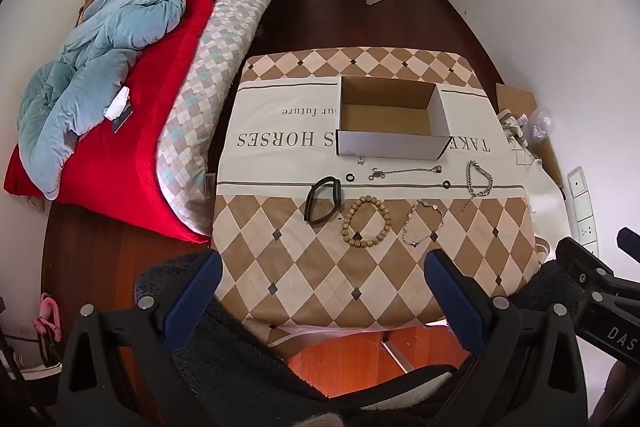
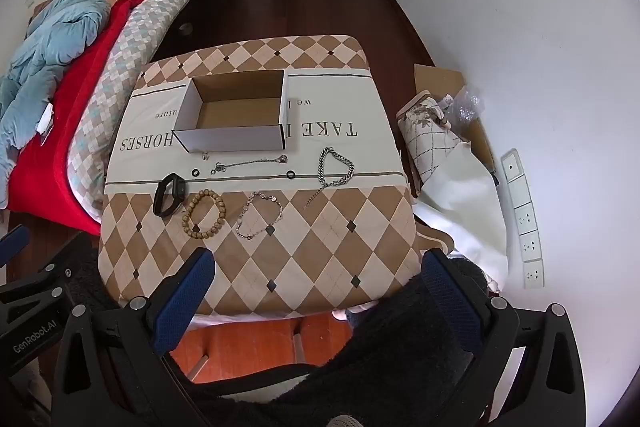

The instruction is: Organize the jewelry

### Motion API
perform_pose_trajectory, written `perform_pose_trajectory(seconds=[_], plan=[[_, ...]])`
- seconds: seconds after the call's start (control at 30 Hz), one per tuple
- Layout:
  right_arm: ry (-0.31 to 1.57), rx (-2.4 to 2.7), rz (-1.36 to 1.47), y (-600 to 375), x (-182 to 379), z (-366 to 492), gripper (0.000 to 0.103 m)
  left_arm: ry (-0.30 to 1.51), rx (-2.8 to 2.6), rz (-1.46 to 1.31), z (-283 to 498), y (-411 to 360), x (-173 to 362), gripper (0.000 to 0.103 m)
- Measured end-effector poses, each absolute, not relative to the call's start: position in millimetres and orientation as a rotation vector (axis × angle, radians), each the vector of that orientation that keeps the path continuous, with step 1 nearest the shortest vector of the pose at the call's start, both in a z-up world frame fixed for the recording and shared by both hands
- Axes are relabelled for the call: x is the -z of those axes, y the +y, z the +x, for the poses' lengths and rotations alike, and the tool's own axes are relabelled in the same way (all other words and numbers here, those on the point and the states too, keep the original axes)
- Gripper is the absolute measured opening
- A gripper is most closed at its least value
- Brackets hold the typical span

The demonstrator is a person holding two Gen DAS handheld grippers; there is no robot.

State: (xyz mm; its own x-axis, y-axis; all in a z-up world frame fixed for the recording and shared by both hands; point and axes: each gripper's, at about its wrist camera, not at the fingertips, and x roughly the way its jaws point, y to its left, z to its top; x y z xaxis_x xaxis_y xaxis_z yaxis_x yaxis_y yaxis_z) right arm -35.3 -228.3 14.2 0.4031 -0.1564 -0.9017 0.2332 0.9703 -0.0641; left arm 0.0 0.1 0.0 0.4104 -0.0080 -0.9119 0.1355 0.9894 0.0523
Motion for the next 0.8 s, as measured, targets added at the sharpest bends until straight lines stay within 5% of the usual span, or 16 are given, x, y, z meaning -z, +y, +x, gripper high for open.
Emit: perform_pose_trajectory(seconds=[0.8], plan=[[1.122, 0.239, 0.081, -228, -19, -39, 0.103, 1.113, 0.09, 0.13, -3, 1, -12, 0.103]])
